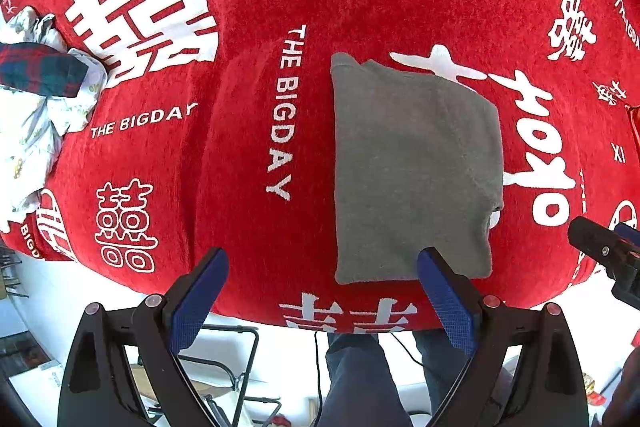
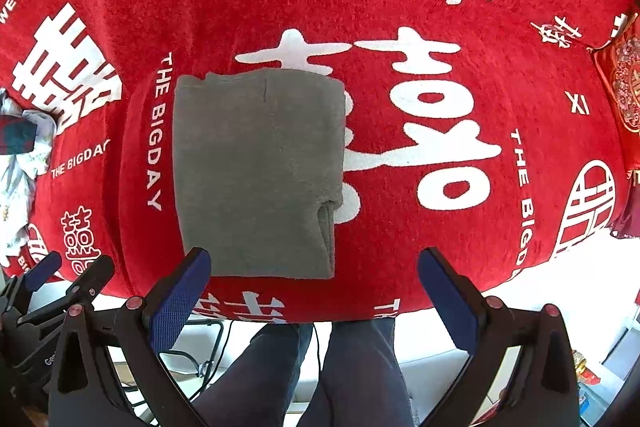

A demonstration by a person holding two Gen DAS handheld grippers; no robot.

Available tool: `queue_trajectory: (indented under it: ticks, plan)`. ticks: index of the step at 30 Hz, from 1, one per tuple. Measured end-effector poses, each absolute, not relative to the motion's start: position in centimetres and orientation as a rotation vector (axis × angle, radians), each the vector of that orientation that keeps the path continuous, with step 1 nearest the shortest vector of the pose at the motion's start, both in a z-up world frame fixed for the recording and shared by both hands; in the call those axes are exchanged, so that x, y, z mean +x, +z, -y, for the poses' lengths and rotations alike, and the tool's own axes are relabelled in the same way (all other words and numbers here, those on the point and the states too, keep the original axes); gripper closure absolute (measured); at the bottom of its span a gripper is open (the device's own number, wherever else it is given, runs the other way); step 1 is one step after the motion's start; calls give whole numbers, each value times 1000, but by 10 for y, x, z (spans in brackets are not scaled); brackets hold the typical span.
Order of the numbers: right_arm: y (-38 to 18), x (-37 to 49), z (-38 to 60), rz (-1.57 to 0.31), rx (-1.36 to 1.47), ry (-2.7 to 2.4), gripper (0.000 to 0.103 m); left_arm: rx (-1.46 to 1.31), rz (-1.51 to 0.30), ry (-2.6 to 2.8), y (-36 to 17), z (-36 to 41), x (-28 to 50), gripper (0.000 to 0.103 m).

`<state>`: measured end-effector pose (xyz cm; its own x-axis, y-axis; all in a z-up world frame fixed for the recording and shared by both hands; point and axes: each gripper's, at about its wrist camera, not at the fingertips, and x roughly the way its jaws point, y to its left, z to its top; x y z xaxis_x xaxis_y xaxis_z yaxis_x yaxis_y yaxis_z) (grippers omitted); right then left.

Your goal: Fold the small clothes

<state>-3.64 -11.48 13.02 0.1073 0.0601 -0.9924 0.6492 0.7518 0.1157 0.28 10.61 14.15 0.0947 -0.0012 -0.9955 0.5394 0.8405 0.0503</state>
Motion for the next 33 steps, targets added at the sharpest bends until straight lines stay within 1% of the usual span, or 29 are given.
queue_trajectory:
  ticks: [33]
  plan:
    - [132,-38,110,-1411,587,-489,0,482,-1433,-430,138,-106,1,7]
